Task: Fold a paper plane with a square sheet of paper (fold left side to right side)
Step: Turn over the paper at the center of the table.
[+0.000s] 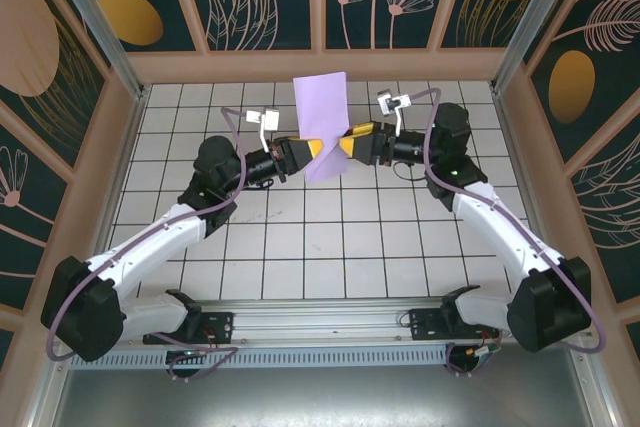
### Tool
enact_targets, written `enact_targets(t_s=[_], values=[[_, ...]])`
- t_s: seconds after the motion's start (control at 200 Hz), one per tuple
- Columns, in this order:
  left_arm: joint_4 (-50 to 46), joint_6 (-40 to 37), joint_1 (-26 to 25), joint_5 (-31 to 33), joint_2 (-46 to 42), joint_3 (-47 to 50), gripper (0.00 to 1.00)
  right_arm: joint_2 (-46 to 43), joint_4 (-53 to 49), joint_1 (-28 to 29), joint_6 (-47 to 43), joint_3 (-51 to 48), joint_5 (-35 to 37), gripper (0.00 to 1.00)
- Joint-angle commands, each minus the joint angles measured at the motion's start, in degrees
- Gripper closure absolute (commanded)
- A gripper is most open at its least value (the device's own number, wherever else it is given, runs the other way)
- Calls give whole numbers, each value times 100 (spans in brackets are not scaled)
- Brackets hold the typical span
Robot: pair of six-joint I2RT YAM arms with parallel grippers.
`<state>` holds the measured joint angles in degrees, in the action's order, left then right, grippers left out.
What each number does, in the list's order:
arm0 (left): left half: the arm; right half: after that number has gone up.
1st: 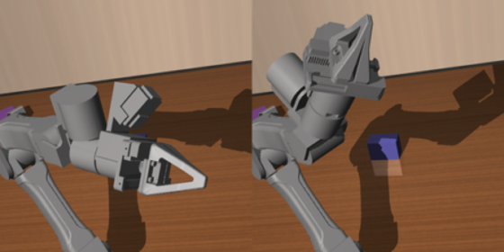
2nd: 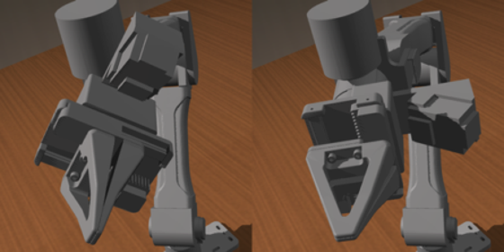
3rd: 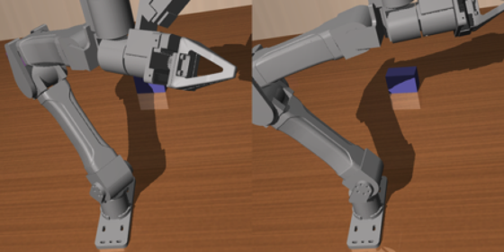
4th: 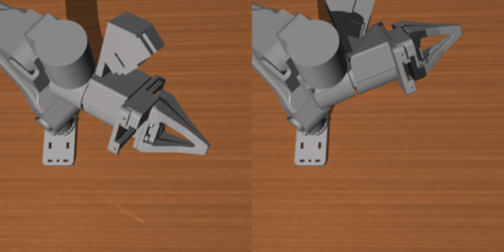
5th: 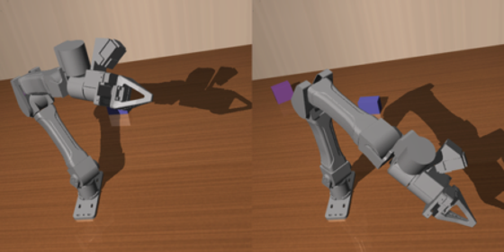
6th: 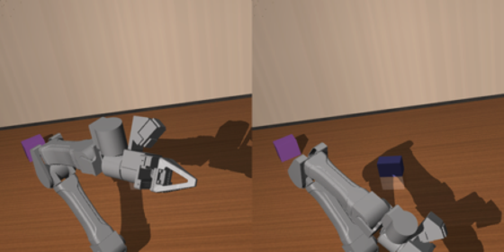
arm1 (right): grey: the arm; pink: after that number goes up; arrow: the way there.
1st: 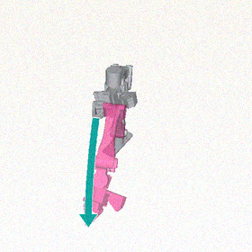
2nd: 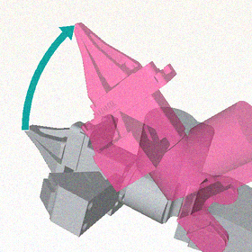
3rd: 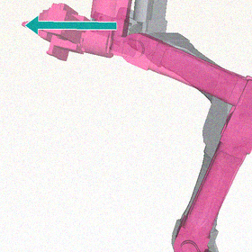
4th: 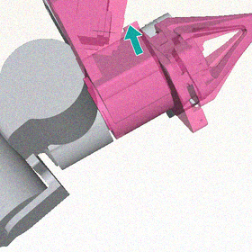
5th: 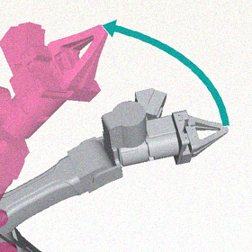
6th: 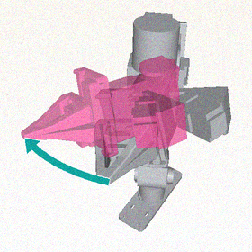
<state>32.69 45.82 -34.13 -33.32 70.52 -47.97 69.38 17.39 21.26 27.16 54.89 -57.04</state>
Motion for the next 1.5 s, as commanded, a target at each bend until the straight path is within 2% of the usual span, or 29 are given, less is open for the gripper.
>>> enact_targets(t_s=[0.0, 0.035, 0.075, 0.1, 0.145, 0.23, 0.325, 0.445, 0.555, 0.636, 0.746, 0.951, 1.096, 1.171, 1.391, 1.496], values=[[-1868, -927, -38, 1073, -64, -405, 100, -606, -1689, -278, -913, -88, 1545, 33], [-2511, -1195, -122, 1544, -12, -568, 100, -724, -2094, -328, -1032, -104, 2289, 25], [-3168, -1454, -261, 2149, 72, -734, 100, -827, -2744, -333, -1156, -78, 3370, 21], [-3558, -1597, -408, 2563, 142, -916, 100, -843, -2937, -344, -1178, -66, 3738, 19], [-4224, -1761, -661, 3290, 322, -1181, 100, -883, -3498, -362, -1140, -65, 4844, 11], [-5149, -1721, -1051, 4332, 707, -1577, 100, -930, -4058, -398, -989, -226, 6077, 2], [-6017, -1365, -1481, 5398, 1186, -1970, 100, -1003, -4332, -430, -758, -482, 6807, 1], [-7456, -675, -1979, 6733, 2045, -2720, 100, -1083, -4441, -436, -570, -764, 7302, 1], [-8738, 87, -2262, 7390, 2994, -3389, 100, -1158, -4471, -440, -419, -916, 7542, 1], [-9327, 519, -2324, 7508, 3627, -3726, 100, -1207, -4488, -441, -384, -953, 7610, 1], [-9591, 804, -2339, 7357, 4202, -3939, 100, -1282, -4533, -439, -420, -971, 7673, 1], [-9388, 575, -2336, 6620, 4928, -4305, 100, -1384, -4539, -455, -488, -1006, 7661, 1], [-9129, 243, -2311, 5962, 5262, -4602, 95, -1389, -4568, -467, -518, -1008, 7637, 1], [-9021, 101, -2277, 5718, 5355, -4711, 89, -1401, -4554, -468, -535, -1007, 7598, 1], [-8476, -347, -2015, 4834, 5399, -4907, 64, -1371, -4533, -483, -571, -1008, 7419, 1], [-7885, -588, -1881, 4161, 5214, -4965, 57, -1311, -4454, -486, -632, -1007, 7128, 1]])
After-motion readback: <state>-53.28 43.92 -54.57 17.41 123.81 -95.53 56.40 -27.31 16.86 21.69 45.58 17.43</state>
